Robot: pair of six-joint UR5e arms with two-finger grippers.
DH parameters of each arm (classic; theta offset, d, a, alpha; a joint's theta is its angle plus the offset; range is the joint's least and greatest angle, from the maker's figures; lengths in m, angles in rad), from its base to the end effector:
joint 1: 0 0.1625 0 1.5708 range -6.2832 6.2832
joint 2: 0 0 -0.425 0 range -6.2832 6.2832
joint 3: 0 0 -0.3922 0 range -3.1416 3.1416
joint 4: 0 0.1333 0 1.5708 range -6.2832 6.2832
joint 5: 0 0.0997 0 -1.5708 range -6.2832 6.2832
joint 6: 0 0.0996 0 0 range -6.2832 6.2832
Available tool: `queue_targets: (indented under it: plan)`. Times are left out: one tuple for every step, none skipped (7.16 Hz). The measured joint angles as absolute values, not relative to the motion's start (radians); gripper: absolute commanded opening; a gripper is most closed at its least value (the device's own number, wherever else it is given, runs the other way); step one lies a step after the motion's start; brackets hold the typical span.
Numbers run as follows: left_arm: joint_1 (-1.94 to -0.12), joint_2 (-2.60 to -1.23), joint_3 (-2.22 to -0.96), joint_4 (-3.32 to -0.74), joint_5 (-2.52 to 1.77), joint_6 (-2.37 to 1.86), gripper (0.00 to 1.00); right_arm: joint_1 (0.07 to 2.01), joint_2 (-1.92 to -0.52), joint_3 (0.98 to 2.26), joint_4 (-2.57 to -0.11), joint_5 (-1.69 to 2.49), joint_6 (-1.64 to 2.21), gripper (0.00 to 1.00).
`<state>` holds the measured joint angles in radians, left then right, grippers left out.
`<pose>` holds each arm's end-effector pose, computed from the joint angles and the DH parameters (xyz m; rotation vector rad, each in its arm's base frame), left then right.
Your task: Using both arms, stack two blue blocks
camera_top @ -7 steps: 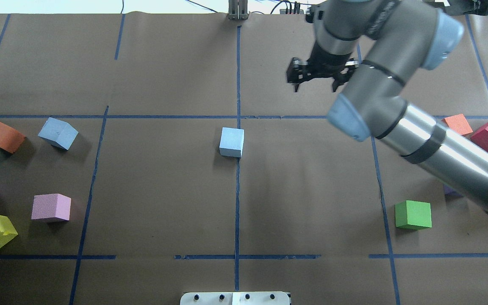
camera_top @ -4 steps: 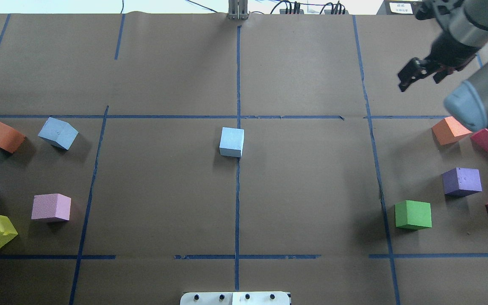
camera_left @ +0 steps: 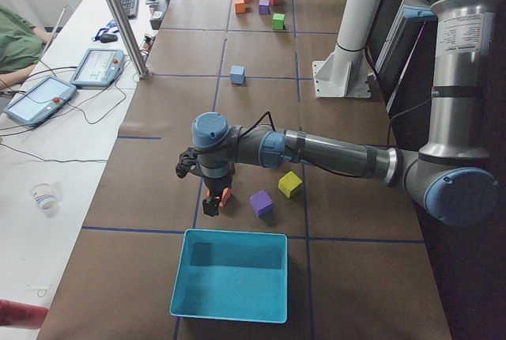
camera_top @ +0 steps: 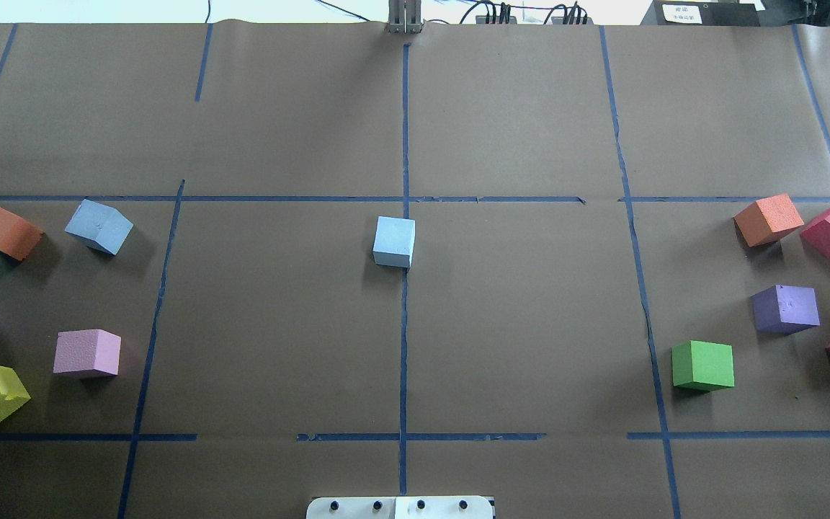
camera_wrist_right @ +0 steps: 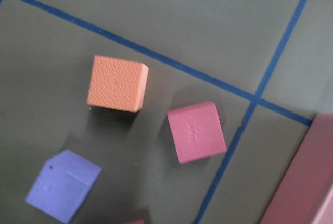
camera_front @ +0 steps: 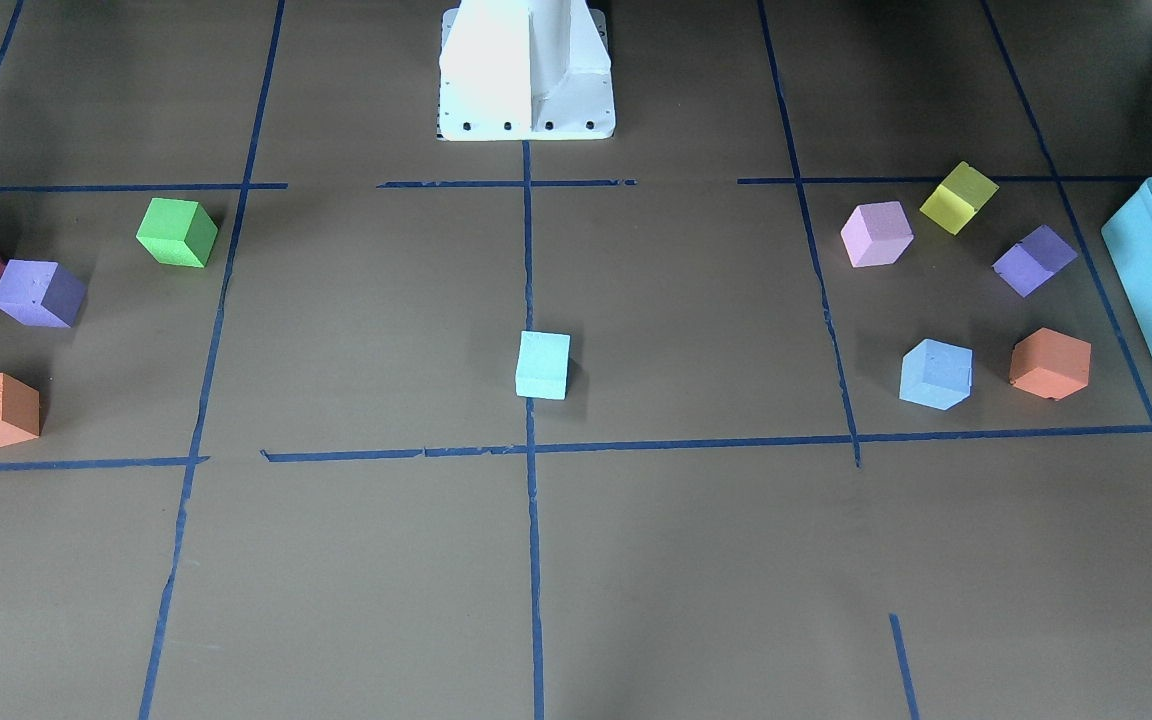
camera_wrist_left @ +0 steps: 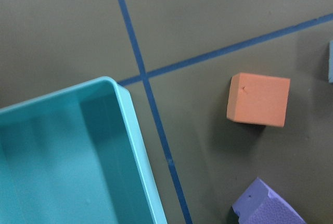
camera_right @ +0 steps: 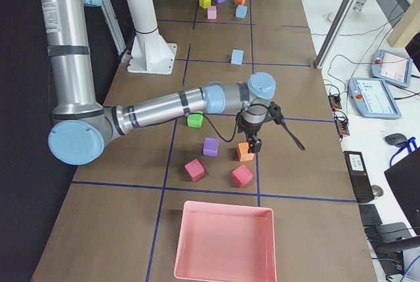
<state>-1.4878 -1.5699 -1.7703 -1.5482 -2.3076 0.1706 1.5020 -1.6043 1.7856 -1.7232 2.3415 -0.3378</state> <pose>-0.0251 -0.4990 0.5653 0.2008 0.7297 0.3063 0.0312 -0.4765 0.5851 0.1315 -0.7653 -0.3973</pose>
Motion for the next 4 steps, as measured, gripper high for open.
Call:
queue_targets:
  plan:
    - [-1.485, -1.6, -1.766, -1.557, -2.311, 0.14, 1.0, 1.575, -1.675, 1.793, -1.722, 2.351, -0.408, 1.0]
    - [-1.468, -1.615, -1.769, -1.569, -2.323, 0.079, 1.0, 1.616, -1.723, 1.805, -1.722, 2.354, -0.43, 1.0]
    - [-1.422, -1.62, -1.777, -1.606, -2.34, 0.007, 1.0, 1.633, -1.744, 1.814, -1.722, 2.355, -0.423, 1.0]
    - [-1.348, -1.622, -1.781, -1.672, -2.345, -0.062, 1.0, 1.638, -1.751, 1.818, -1.723, 2.355, -0.414, 1.0]
